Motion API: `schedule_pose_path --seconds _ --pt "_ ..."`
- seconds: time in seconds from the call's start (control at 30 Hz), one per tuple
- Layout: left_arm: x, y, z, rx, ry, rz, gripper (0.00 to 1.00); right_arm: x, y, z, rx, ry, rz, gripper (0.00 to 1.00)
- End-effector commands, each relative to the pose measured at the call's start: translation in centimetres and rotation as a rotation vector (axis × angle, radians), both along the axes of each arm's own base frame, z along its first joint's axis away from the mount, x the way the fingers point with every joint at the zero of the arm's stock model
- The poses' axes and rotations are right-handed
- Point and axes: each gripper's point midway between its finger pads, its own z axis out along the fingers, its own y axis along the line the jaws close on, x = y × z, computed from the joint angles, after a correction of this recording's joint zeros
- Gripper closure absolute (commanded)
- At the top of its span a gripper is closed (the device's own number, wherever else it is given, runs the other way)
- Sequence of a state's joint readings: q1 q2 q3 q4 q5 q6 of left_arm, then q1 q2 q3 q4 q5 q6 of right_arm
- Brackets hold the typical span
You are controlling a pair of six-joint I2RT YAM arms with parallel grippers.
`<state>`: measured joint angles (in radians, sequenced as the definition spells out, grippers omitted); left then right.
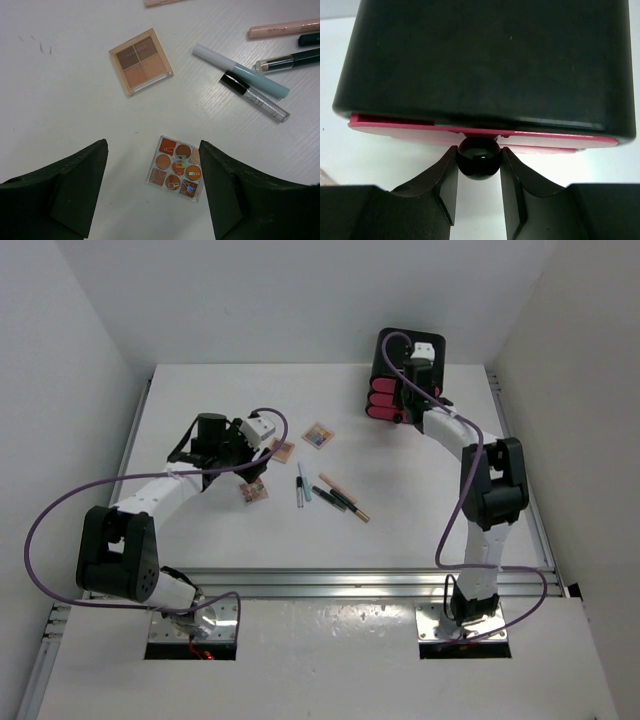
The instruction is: Organize the makeup
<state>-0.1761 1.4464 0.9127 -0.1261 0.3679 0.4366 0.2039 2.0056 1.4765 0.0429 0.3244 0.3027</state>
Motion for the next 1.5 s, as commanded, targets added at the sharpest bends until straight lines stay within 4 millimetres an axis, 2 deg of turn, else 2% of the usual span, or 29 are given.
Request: schedule_pose_path --seconds 0.0,0.07,0.1,0.13,0.23,0.27,0.3,0.37,0.4,0.5,0.6,0.63,0.77,0.8,0.93,1.0,1.1,1.33,1.47 --pt "0.6 0.2 1.4 -0.008 -0.038 0.005 0.21 2.5 0.2 3.1 0.026 -0.114 0.006 0.96" --pt "0.6 0.2 1.4 -0.008 -0.038 0.005 0.21 2.7 0.2 2.9 0.026 -0.115 0.001 0.82" --pt "0.6 0.2 1.4 -0.008 -0.038 0.005 0.21 2.6 0.0 2.6 0.026 -0.109 -0.003 0.82" --pt "0.6 0.2 1.4 -0.008 -0.038 0.005 0.21 2.5 -0.1 2.5 0.033 -0.107 -0.01 0.73" --pt "0.6 0.2 1.4 -0.008 -0.038 0.005 0.21 1.1 0.0 1.0 0.059 -0.066 -0.037 0.65" --pt "0.6 0.2 1.4 -0.008 -0.038 0.005 0.21 0.7 -0.2 1.8 0.069 -0.077 -0.045 0.55" --pt "0.6 0.2 1.4 -0.008 -0.038 0.005 0.21 -0.6 -0.3 0.1 0.075 -0.035 -0.075 0.5" --pt "0.6 0.2 1.4 -0.008 -0.038 0.005 0.21 -1.9 -0.5 -0.3 0.075 -0.02 -0.104 0.42" --pt "0.6 0.2 1.4 -0.008 -0.038 0.005 0.21 -2.7 -0.4 -1.2 0.083 0.003 -0.117 0.41" --pt "0.3 0.1 1.0 -0.012 -0.028 -0.002 0.21 -3.8 -0.5 -2.1 0.073 0.032 -0.151 0.41" --pt "0.3 0.1 1.0 -0.012 -0.028 -0.002 0.21 -3.6 -0.8 -3.0 0.062 0.044 -0.165 0.4" --pt "0.3 0.0 1.0 -0.017 -0.028 -0.009 0.21 -2.9 -0.6 -2.3 0.059 0.013 -0.151 0.4" --pt "0.3 0.0 1.0 -0.017 -0.028 -0.009 0.21 -1.5 -0.6 -2.4 0.05 0.006 -0.141 0.4" --pt "0.3 0.0 1.0 -0.017 -0.028 -0.009 0.21 -1.0 -0.8 -1.9 0.047 -0.008 -0.149 0.4" --pt "0.0 0.0 1.0 -0.017 -0.028 -0.009 0.21 0.3 -1.2 -2.8 0.032 -0.008 -0.171 0.41" --pt "0.1 0.2 1.0 -0.012 -0.028 -0.002 0.21 0.6 -1.3 -2.5 0.029 -0.019 -0.175 0.43" --pt "0.1 0.2 1.3 -0.013 -0.038 -0.002 0.21 0.7 -1.2 -3.1 0.031 -0.018 -0.171 0.43" --pt "0.2 0.7 1.3 -0.008 -0.039 0.015 0.21 1.2 -1.2 -3.2 0.019 -0.042 -0.174 0.5" --pt "0.2 0.7 1.3 -0.008 -0.039 0.015 0.21 1.3 -1.1 -3.6 0.002 -0.043 -0.156 0.6"
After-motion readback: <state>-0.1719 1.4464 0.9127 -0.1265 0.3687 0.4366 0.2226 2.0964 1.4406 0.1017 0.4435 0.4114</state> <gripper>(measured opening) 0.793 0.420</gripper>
